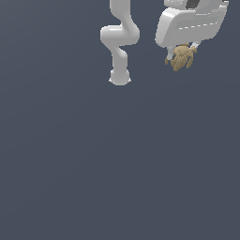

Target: Pick up the object and move it to a goal position.

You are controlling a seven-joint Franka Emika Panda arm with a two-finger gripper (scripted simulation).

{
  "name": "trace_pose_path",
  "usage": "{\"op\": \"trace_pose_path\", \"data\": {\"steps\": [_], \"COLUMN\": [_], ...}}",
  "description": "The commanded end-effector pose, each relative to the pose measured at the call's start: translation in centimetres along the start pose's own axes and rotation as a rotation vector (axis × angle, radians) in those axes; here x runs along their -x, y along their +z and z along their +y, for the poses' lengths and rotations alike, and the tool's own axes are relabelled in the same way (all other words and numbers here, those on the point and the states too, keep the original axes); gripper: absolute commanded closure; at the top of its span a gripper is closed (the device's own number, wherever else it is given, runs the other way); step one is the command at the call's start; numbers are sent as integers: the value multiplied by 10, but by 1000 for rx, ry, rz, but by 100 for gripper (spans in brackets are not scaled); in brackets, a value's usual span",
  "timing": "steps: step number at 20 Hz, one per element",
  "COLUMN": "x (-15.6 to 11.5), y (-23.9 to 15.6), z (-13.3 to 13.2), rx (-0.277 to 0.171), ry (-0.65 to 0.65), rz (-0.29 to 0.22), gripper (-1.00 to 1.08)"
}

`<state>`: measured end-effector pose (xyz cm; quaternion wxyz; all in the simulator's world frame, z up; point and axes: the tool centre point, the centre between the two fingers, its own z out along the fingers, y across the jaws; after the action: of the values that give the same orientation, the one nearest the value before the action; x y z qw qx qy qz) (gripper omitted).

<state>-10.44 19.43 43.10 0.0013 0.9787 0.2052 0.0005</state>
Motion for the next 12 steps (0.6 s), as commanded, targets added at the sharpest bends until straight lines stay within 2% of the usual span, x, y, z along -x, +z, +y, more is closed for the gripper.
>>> {"op": "trace_pose_path", "data": {"steps": [1,6,12], "x": [4,7,7], "y": [-18,-43,-56], "z": [-13,-32,-40], "rx": [-1,-2,-3], "ry": [1,1,2], "rz": [-1,-1,-1], "gripper": [108,108,108]}}
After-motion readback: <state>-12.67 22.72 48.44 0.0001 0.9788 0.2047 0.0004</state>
